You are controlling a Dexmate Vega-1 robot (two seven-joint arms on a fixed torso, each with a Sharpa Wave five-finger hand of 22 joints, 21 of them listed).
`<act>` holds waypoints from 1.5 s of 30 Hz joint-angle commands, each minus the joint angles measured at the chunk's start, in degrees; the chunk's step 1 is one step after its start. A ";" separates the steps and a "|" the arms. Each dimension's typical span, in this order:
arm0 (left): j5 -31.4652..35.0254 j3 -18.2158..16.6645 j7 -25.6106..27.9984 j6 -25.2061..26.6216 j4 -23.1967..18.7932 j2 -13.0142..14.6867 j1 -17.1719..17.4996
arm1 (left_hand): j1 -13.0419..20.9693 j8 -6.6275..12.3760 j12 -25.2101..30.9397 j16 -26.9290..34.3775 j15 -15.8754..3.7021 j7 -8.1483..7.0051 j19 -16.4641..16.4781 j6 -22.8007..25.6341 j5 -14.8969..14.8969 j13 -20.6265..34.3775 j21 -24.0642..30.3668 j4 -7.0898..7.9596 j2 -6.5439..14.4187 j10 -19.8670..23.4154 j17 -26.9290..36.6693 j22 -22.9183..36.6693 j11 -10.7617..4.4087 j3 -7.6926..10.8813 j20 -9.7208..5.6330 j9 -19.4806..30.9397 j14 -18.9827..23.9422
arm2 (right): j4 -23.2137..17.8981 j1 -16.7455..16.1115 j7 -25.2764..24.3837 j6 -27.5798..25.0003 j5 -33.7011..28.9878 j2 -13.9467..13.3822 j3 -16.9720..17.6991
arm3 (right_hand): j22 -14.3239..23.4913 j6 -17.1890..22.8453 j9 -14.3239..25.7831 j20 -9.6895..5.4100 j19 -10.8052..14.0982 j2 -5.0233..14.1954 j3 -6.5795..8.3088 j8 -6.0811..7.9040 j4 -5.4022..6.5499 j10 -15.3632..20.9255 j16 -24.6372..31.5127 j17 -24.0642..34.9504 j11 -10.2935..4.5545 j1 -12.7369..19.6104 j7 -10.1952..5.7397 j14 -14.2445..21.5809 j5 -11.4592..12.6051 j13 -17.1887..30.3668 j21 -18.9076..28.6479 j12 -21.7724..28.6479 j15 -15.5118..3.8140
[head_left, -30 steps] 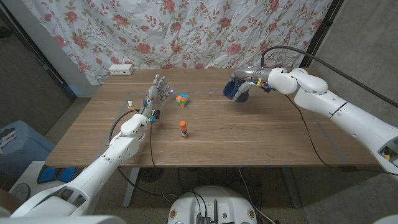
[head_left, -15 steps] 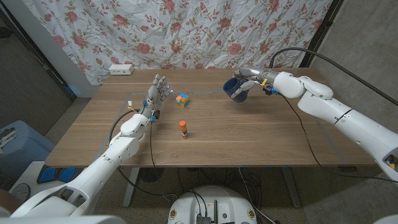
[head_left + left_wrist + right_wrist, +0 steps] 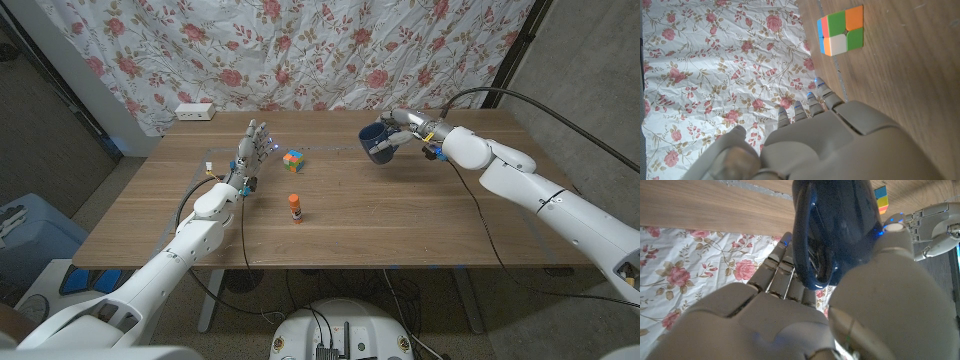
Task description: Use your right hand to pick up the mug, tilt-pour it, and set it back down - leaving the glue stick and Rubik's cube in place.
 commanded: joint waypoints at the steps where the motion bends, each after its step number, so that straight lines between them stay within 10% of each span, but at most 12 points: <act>1: 0.00 0.00 0.00 0.01 -0.04 0.01 0.02 | -0.17 0.35 0.24 0.29 -0.07 -0.43 0.51 -0.13 0.26 0.28 0.36 0.06 6.79 -0.15 0.29 0.20 -0.23 0.34 -0.04 0.15 0.25 | 5.83 -1.71 -4.67 5.06 5.66 2.41 0.25 | 0.29 11.46 0.13 -4.64 -0.26 14.44 0.27 11.18 -0.05 11.44 -0.01 0.15 -11.16 0.80 -11.31 -0.23 0.25 4.58 -0.07 0.13 -6.88; 45: 0.00 0.01 0.02 0.01 -0.05 0.00 0.03 | -0.17 0.38 0.23 0.29 -0.08 -0.40 0.52 -0.04 0.26 0.28 0.37 0.07 6.79 -0.17 0.29 0.21 -0.40 0.34 0.02 0.15 0.28 | 23.11 -2.77 -15.72 20.14 9.71 12.77 -2.51 | 0.37 10.23 0.18 -4.47 -0.91 14.57 0.12 9.98 -0.32 10.69 -0.59 1.12 -11.14 0.77 -11.63 -2.25 -0.11 5.07 -0.27 -0.81 -6.93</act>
